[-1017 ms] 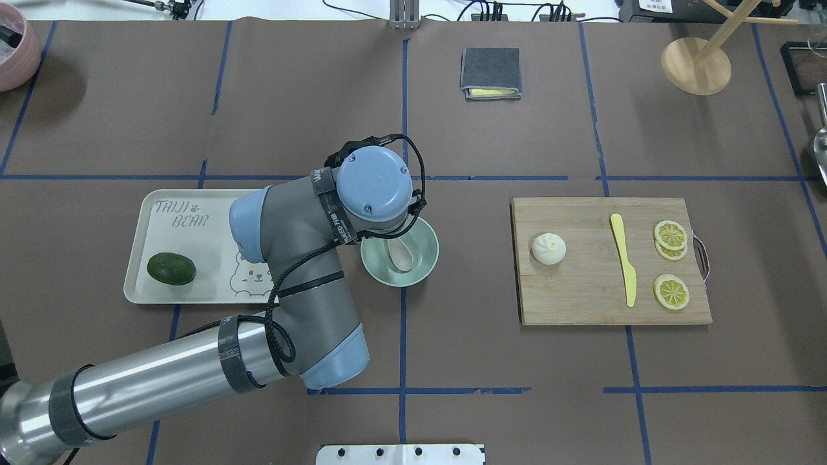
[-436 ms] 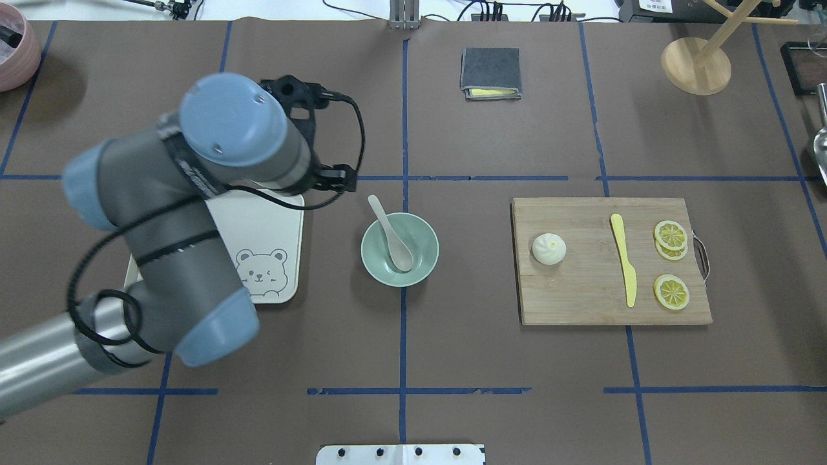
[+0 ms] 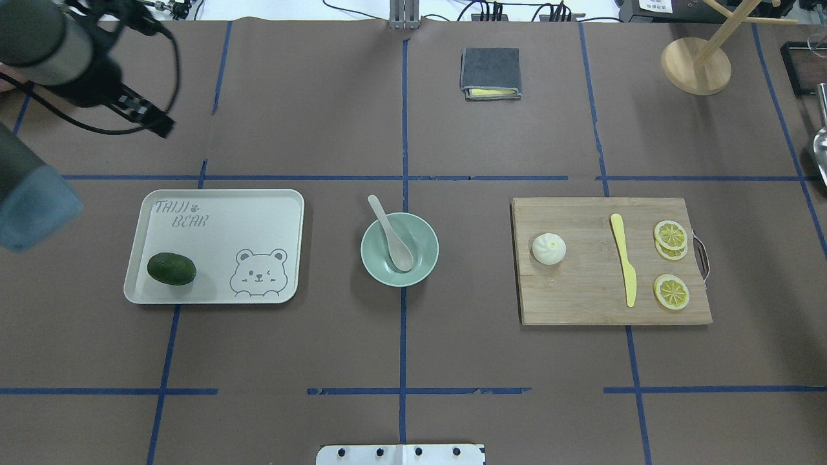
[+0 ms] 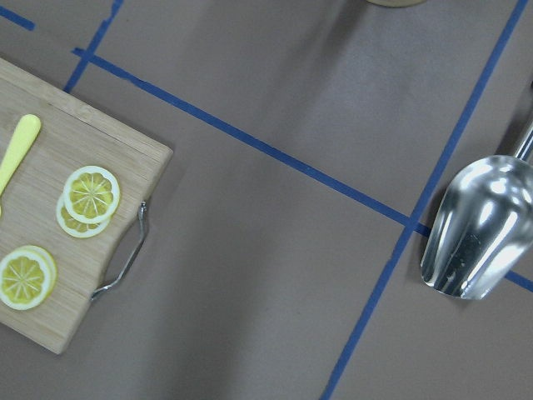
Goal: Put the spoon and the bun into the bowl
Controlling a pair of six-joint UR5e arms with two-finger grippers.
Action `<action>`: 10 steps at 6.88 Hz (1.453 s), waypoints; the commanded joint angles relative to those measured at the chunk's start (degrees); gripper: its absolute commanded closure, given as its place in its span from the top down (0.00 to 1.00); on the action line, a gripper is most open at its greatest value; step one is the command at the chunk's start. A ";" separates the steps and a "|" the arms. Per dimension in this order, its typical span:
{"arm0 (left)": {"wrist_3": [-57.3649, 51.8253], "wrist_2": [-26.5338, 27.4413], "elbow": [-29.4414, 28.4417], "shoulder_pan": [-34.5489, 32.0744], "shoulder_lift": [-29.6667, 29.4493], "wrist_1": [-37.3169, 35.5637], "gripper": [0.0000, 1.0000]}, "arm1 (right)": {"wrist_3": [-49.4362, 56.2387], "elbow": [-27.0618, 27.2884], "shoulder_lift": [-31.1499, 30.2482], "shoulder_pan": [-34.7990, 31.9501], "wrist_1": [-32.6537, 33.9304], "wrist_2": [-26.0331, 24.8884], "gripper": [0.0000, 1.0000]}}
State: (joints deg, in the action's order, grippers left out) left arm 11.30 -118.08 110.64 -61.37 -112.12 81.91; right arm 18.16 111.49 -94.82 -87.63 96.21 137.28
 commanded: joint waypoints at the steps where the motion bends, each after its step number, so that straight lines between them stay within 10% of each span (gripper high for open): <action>1: -10.85 -10.21 -7.50 -15.83 9.33 0.44 1.00 | -11.58 5.72 1.65 4.98 0.12 1.23 1.00; 7: -24.74 -21.49 -15.28 -31.62 24.32 0.97 1.00 | -45.18 11.65 8.59 27.90 -0.23 -9.90 1.00; 10: -24.74 -21.57 -14.66 -31.53 24.23 1.14 1.00 | -69.60 4.74 13.07 47.49 -16.88 -26.75 1.00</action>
State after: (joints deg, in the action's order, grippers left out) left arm -13.44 -139.64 95.86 -92.93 -87.85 82.93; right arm -42.49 119.93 -83.73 -47.48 86.50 117.09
